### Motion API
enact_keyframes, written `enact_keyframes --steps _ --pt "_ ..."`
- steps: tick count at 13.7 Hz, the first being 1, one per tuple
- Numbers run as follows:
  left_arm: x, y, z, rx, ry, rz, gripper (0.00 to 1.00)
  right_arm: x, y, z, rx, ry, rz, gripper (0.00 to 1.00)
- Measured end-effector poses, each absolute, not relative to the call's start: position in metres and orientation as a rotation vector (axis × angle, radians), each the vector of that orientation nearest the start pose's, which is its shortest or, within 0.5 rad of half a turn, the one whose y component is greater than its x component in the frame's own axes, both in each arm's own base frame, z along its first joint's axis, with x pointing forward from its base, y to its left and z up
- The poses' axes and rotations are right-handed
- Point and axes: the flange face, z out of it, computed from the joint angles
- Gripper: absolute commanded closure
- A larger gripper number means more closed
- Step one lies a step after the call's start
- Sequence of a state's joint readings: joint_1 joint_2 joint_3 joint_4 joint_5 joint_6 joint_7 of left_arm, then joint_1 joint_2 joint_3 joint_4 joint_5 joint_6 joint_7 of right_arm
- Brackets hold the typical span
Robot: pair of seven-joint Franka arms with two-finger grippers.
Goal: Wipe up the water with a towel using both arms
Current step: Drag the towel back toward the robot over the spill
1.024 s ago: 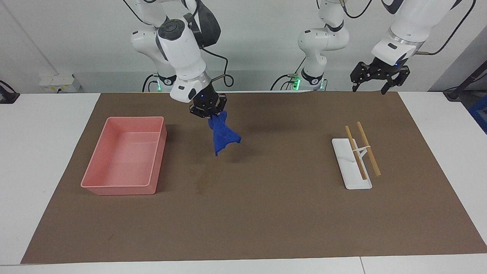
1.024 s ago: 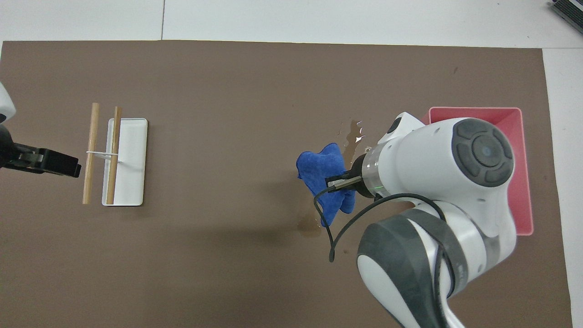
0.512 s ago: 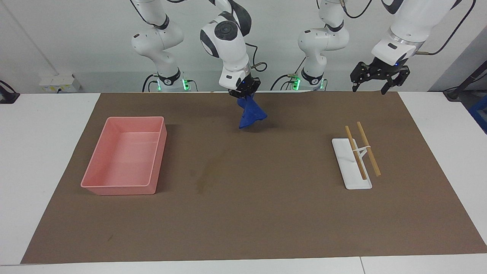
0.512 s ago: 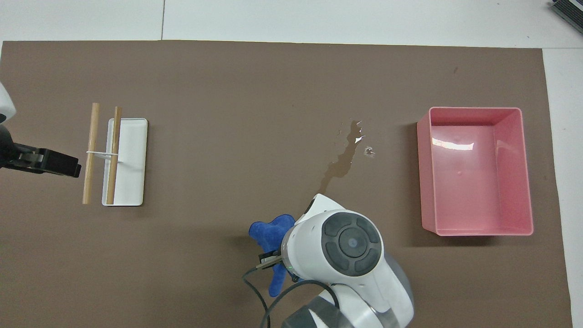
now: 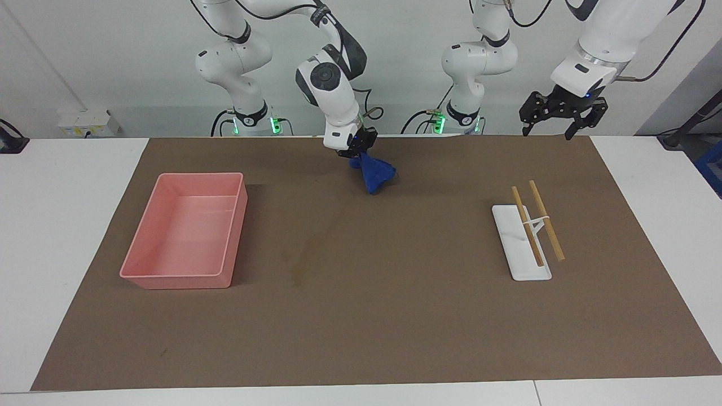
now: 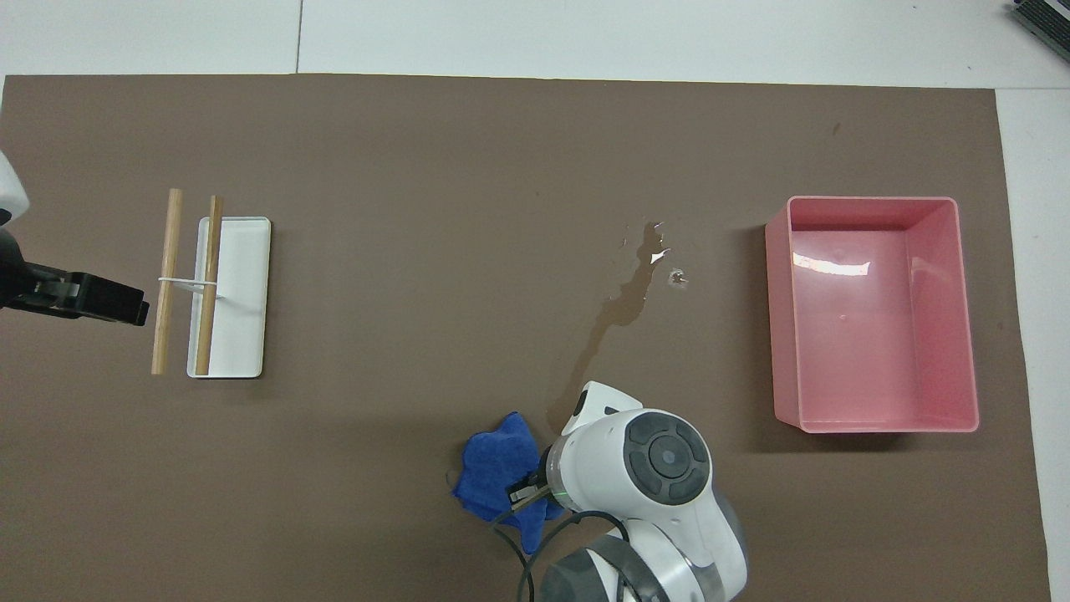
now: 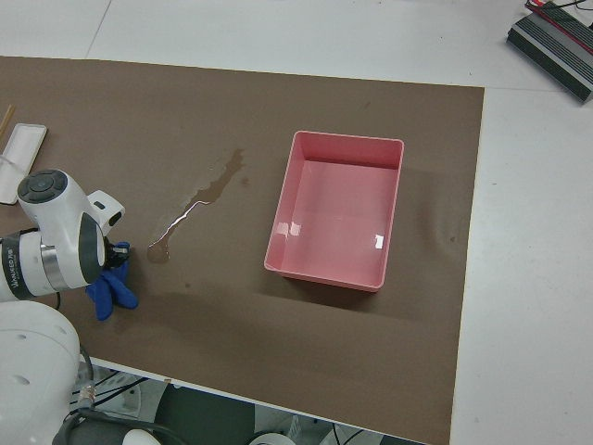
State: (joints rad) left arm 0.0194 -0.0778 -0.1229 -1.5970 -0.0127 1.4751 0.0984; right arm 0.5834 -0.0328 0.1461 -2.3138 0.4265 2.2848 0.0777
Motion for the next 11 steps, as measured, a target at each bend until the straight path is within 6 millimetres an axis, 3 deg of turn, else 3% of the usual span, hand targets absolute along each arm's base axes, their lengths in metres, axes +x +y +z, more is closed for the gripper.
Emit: enact_keyframes --steps 4,9,11 --pt "0.517 -0.058 0.646 -3.128 0.317 0.07 0.0 0.396 0.32 0.345 -2.804 -0.461 0.077 1.0" --pt "0.517 -0.058 0.646 -3.128 0.317 0.07 0.0 0.418 0.305 0.292 -2.819 -0.491 0.001 1.0" --pt "0.517 -0.058 0.646 -3.128 0.317 0.07 0.0 0.427 0.295 0.286 -2.816 -0.525 -0.011 1.0"
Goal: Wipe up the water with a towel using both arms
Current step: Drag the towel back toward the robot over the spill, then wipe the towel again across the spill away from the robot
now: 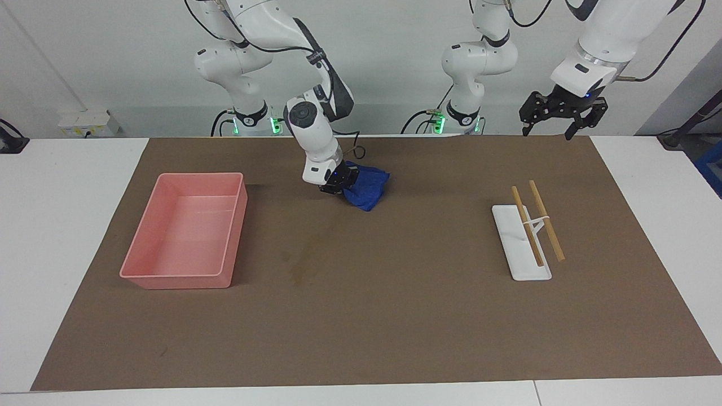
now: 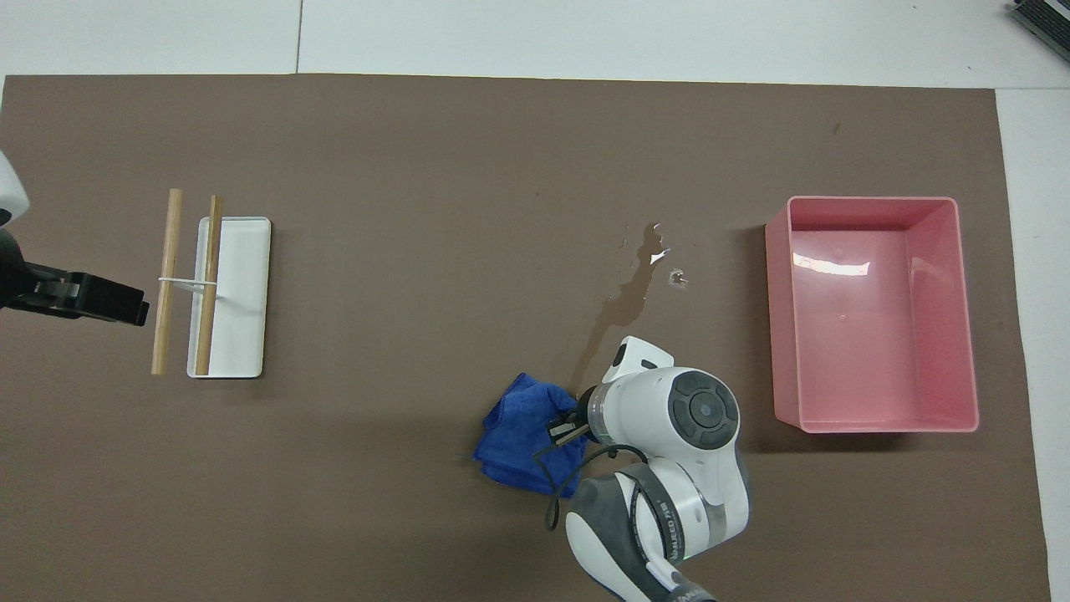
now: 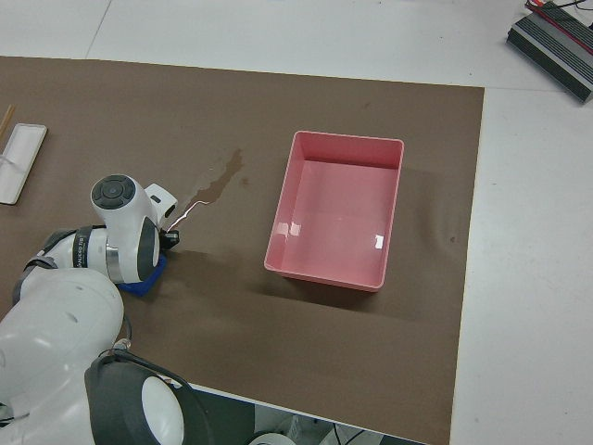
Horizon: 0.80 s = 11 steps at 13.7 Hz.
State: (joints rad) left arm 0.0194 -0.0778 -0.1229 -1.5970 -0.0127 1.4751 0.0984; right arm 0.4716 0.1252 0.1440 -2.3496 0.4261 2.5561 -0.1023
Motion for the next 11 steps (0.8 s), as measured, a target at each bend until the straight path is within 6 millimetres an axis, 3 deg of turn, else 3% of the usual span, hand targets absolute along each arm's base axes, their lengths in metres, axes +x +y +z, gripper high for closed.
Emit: enact_keyframes --steps 11 --pt "0.517 -0.058 0.646 -3.128 0.317 0.07 0.0 0.466 0.241 0.29 -2.865 -0.552 -0.101 1.0"
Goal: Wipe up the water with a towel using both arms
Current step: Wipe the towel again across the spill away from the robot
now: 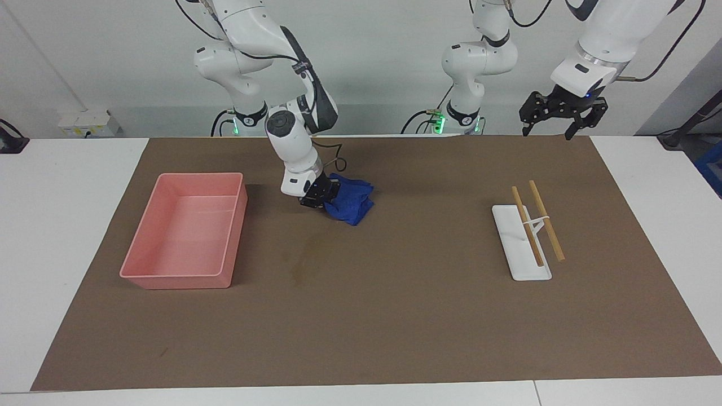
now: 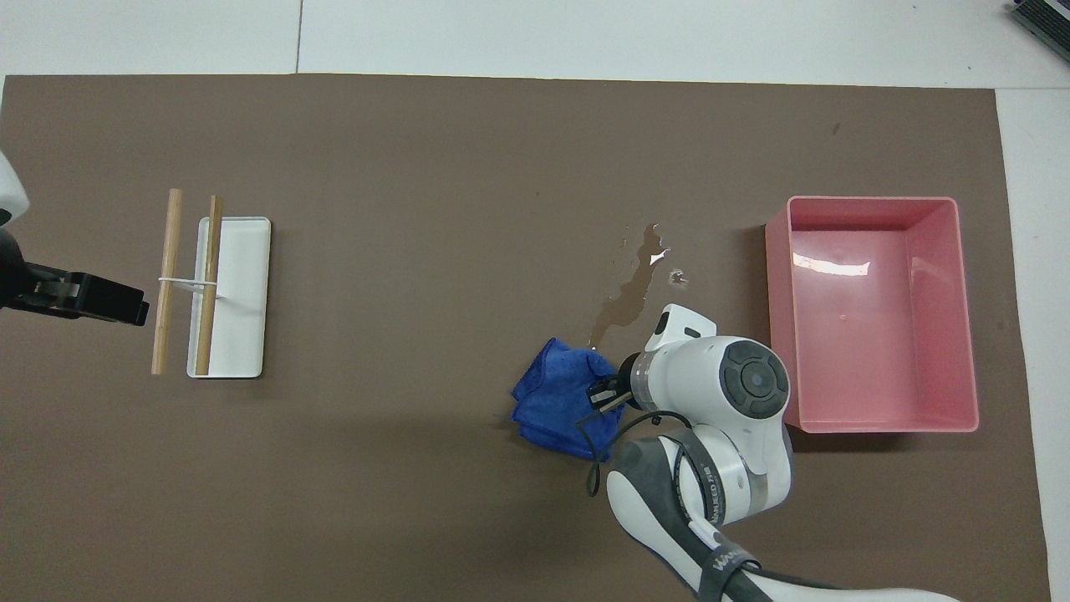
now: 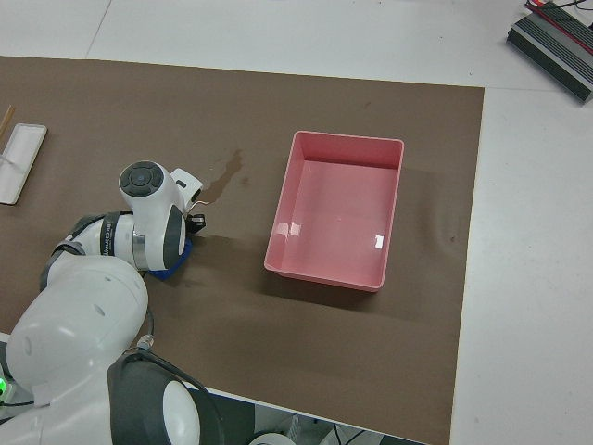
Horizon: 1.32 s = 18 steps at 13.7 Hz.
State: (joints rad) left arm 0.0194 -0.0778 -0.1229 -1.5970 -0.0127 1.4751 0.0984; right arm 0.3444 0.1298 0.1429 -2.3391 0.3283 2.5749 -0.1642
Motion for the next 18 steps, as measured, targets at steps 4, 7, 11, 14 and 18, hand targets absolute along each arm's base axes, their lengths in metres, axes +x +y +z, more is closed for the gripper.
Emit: enact_keyframes --steps 4,7,11,14,18 --pt "0.517 -0.058 0.646 -3.128 0.317 0.07 0.0 0.491 0.218 0.289 -2.891 -0.58 -0.135 1.0" --pt "0.517 -0.058 0.646 -3.128 0.317 0.07 0.0 0.515 0.207 0.289 -2.874 -0.646 -0.174 1.0" --pt "0.517 -0.058 0.646 -3.128 0.317 0.07 0.0 0.552 0.194 0.288 -2.861 -0.668 -0.227 1.0" --pt "0.517 -0.058 0.646 -3.128 0.317 0.07 0.0 0.576 0.184 0.289 -2.881 -0.699 -0.269 1.0" --pt "0.517 -0.058 0.646 -3.128 0.317 0.07 0.0 0.594 0.168 0.29 -2.904 -0.708 -0.305 1.0"
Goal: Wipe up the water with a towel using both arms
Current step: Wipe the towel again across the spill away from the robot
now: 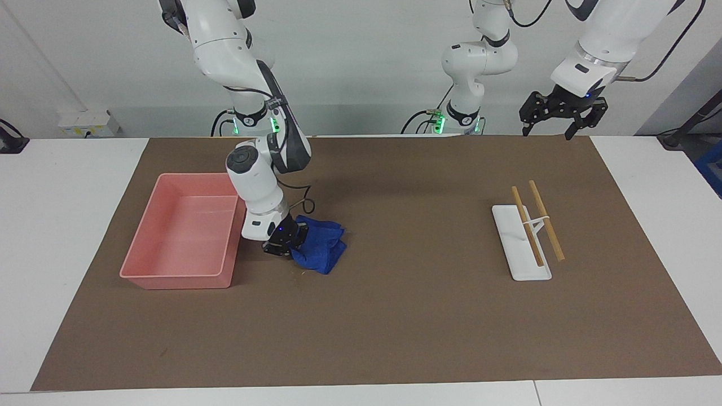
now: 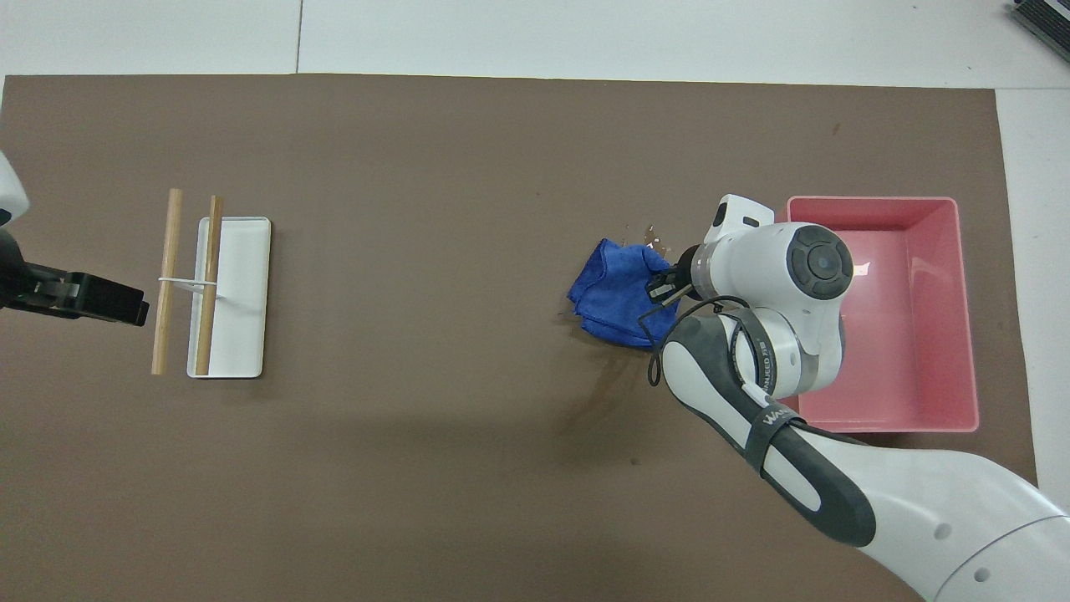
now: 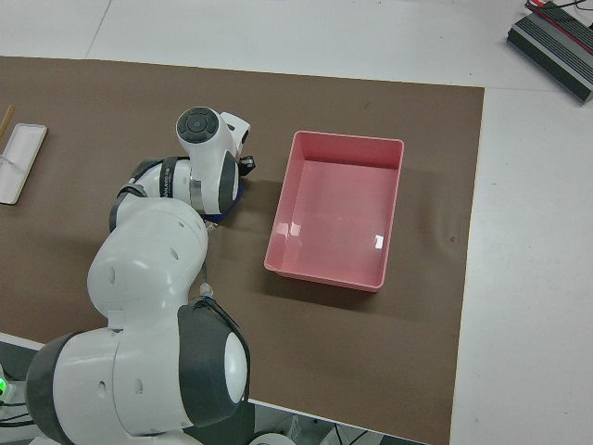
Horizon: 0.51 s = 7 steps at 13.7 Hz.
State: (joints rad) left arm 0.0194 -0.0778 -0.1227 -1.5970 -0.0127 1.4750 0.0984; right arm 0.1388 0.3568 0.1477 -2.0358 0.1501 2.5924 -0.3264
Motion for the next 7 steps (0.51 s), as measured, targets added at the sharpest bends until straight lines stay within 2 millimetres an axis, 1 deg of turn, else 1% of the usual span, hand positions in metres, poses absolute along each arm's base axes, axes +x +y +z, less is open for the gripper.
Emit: enact_keyframes --steps 3,7 --pt "0.517 -0.058 0.646 -3.128 0.317 0.07 0.0 0.599 0.166 0.29 -2.907 -0.708 -0.314 1.0" --pt "0.517 -0.058 0.646 -3.128 0.317 0.07 0.0 0.621 0.153 0.29 -2.917 -0.707 -0.35 1.0"
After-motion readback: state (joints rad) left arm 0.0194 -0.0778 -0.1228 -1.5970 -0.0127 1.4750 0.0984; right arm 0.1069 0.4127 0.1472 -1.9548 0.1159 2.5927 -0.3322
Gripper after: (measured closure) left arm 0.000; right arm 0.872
